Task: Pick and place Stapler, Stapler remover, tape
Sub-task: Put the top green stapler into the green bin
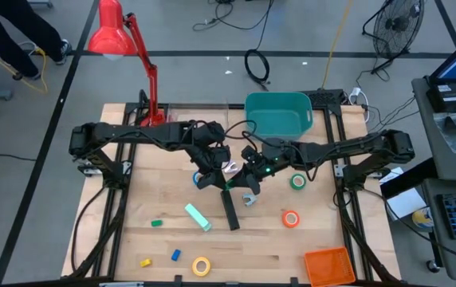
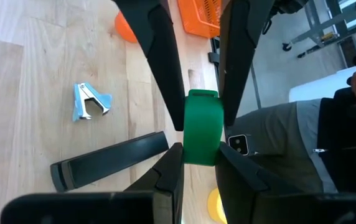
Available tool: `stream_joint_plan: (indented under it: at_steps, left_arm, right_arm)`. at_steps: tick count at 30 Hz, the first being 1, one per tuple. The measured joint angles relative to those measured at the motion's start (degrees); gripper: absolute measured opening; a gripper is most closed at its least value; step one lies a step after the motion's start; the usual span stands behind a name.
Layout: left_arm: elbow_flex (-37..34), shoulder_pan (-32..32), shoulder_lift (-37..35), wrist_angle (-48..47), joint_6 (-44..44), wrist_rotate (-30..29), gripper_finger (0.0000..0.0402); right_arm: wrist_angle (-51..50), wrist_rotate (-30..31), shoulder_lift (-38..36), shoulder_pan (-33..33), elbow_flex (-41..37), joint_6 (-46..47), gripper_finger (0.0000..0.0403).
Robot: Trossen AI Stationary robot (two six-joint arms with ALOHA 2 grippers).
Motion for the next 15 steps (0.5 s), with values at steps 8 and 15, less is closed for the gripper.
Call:
stream_joint_plan:
  at_steps: [8, 15]
  left_arm:
    - [0.00, 0.33, 0.00, 0.02, -0.27, 0.62, 0.0078]
    - [0.00, 0.75, 0.00, -0.16, -0.83, 1.01, 0.0082]
  right_arm:
    - [-0.17, 0.04, 0.00, -0.01, 0.00, 0.86, 0.0079]
    - [-0.24, 0.13, -0.02, -0.01, 0.01, 1.14, 0.0066]
